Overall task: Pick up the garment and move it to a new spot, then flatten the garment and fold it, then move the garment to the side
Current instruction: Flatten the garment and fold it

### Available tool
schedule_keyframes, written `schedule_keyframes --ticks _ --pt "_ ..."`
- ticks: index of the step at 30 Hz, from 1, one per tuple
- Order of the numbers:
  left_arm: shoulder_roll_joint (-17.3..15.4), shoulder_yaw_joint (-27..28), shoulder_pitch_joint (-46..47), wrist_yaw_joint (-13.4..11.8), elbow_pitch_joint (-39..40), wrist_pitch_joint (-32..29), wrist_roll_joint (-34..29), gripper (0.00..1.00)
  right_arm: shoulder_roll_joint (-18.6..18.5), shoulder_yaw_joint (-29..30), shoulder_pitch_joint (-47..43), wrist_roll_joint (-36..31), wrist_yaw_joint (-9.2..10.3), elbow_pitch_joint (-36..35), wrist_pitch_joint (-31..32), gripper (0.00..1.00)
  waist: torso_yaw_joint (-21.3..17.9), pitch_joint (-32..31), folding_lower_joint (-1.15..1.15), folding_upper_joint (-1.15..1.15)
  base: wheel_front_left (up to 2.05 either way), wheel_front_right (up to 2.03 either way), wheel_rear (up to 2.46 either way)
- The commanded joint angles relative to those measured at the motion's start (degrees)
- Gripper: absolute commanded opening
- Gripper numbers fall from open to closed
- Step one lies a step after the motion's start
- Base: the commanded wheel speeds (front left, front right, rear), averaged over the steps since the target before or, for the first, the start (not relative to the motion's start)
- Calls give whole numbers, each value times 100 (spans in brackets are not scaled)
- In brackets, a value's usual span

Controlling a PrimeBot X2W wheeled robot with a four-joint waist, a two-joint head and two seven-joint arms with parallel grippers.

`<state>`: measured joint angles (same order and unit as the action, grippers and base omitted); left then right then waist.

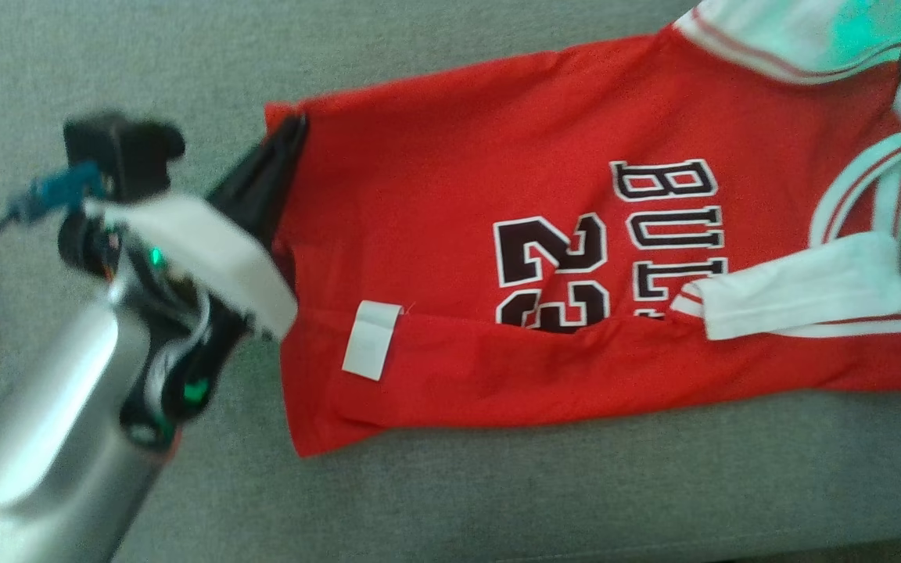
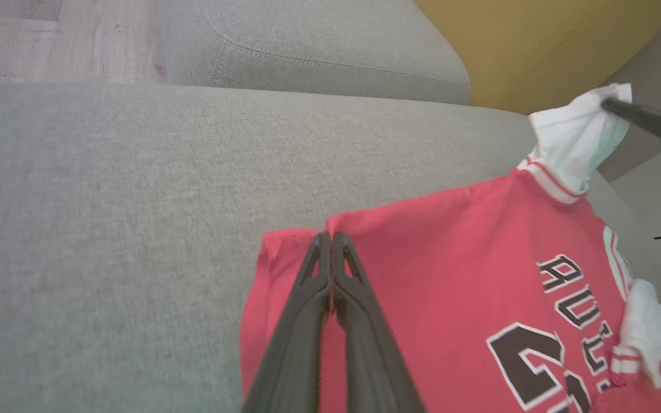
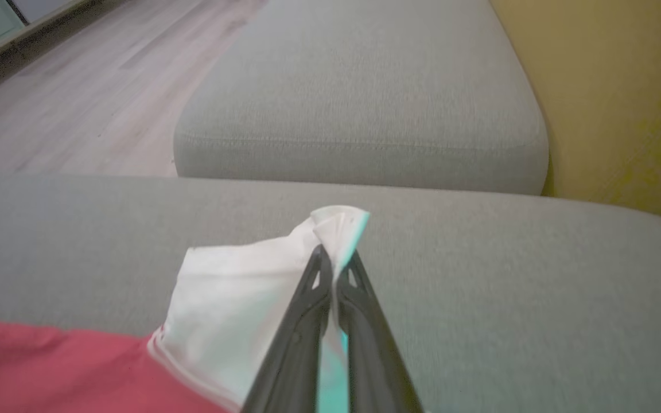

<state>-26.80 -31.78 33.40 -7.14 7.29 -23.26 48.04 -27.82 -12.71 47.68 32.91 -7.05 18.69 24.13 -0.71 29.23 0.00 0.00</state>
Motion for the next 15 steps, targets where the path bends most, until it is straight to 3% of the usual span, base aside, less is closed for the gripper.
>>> schedule_keyframes --ticks 1,8,15 --pt "-275 323 -220 -66 364 112 68 0 -177 11 -504 73 -44 -429 28 0 -147 -206 0 0 0 0 0" --pt "-632 587 -1356 -335 1122 412 221 0 -242 439 -2033 177 -44 -1567 306 0 -382 -549 0 0 0 0 0" --pt "-753 740 -2044 -476 1480 577 407 0 128 851 -3046 86 -44 -2265 558 0 -486 -669 0 0 0 0 0"
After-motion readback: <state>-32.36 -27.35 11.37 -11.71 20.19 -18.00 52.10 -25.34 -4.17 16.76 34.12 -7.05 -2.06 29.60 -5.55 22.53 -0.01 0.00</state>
